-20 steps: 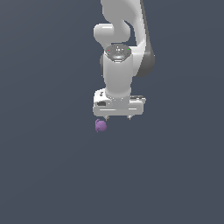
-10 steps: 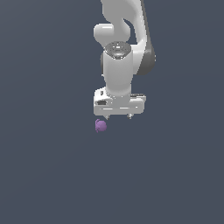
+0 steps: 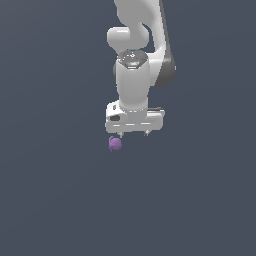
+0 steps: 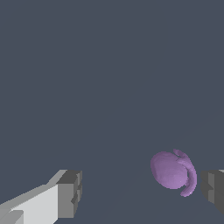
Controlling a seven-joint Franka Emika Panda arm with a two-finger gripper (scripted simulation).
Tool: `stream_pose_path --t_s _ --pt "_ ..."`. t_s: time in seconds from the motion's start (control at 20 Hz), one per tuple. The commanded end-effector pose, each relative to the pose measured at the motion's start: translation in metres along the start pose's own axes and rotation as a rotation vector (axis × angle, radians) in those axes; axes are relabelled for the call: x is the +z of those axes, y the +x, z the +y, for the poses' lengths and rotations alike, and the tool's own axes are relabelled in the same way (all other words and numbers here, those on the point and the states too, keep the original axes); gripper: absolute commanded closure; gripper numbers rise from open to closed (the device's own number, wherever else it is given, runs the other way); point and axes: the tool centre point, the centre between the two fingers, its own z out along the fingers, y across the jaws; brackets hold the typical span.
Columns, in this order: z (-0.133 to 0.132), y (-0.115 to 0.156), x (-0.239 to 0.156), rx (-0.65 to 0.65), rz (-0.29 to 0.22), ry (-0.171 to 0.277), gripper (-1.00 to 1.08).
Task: Pick up the object and move it to a goal position.
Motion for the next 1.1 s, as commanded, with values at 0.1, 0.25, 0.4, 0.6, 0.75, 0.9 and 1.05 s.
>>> stream_pose_path --t_s 0.1,0.25,0.4,0.6,0.75,0.9,1.05 --pt "0.017 -0.008 0.017 -0.015 -0.007 -0.009 -0.92" --pt "0.035 -0.018 0.034 -0.034 -0.014 -0.018 -0.92" --pt "0.056 -0.033 0.055 -0.057 -0.024 -0.028 -0.92" --pt "0.077 -0.050 0.077 -0.084 -0.036 -0.038 -0.92" --pt "0.087 -0.059 0.087 -0.097 -0.041 -0.042 -0.92" --pt "0.093 -0.064 0.092 -0.104 -0.045 -0.044 -0.92" --pt "0.093 -0.064 0.092 -0.102 -0.046 -0.044 -0.92"
